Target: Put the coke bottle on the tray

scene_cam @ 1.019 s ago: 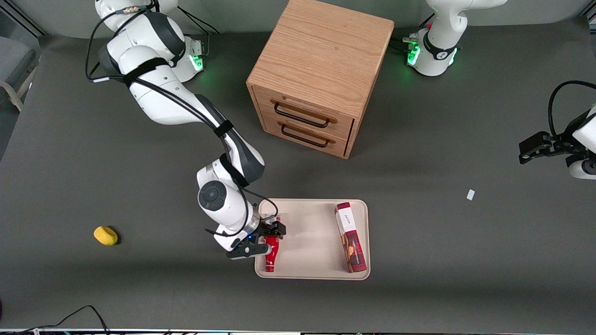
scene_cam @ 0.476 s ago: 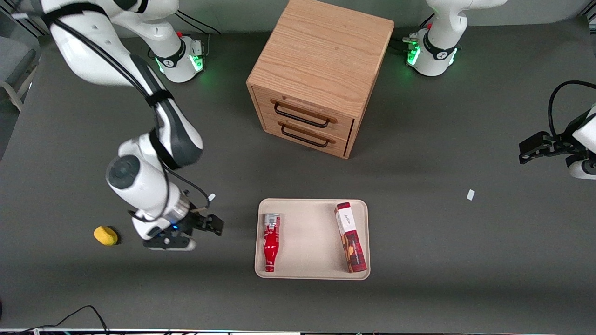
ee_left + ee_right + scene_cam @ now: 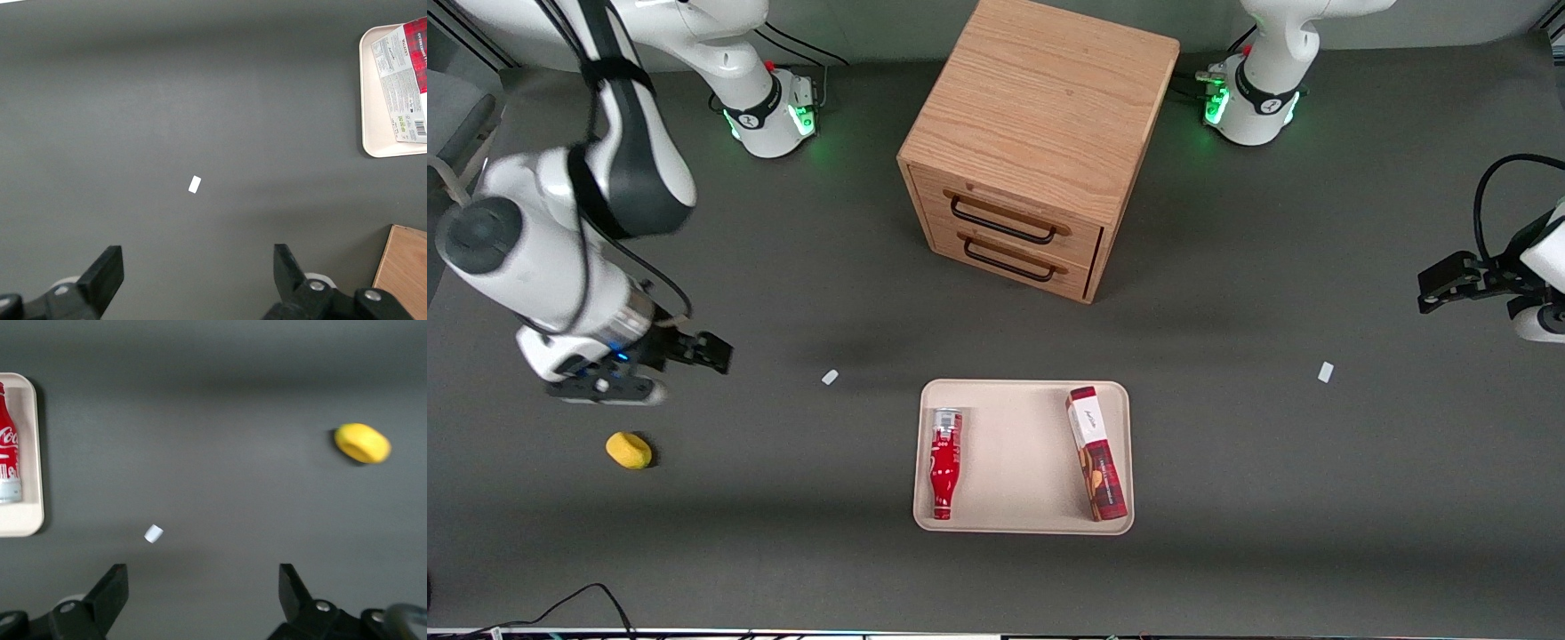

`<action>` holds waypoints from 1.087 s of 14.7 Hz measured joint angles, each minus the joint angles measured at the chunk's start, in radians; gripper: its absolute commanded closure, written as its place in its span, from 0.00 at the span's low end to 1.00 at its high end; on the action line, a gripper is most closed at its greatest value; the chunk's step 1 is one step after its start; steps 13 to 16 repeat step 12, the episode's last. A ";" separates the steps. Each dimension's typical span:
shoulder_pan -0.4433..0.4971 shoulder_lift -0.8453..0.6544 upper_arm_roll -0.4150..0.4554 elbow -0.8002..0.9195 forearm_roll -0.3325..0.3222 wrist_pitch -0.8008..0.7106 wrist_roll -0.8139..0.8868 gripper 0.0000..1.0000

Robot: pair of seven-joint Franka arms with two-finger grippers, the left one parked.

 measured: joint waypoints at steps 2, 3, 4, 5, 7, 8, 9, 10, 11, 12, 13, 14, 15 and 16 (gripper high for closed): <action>0.000 -0.090 -0.018 -0.056 0.000 -0.019 -0.019 0.00; 0.000 -0.128 -0.023 -0.075 0.002 -0.042 -0.021 0.00; 0.000 -0.162 -0.029 -0.088 0.007 -0.067 -0.021 0.00; 0.000 -0.189 -0.035 -0.094 0.013 -0.090 -0.021 0.00; 0.000 -0.231 -0.044 -0.098 0.021 -0.122 -0.022 0.00; 0.000 -0.246 -0.046 -0.098 0.026 -0.127 -0.022 0.00; 0.000 -0.259 -0.048 -0.098 0.037 -0.137 -0.022 0.00; 0.000 -0.272 -0.049 -0.098 0.053 -0.148 -0.022 0.00; 0.000 -0.283 -0.053 -0.096 0.066 -0.162 -0.022 0.00; 0.000 -0.289 -0.061 -0.093 0.071 -0.176 -0.024 0.00; 0.000 -0.289 -0.061 -0.093 0.071 -0.176 -0.024 0.00; 0.000 -0.289 -0.061 -0.093 0.071 -0.176 -0.024 0.00; 0.000 -0.289 -0.061 -0.093 0.071 -0.176 -0.024 0.00; 0.000 -0.289 -0.061 -0.093 0.071 -0.176 -0.024 0.00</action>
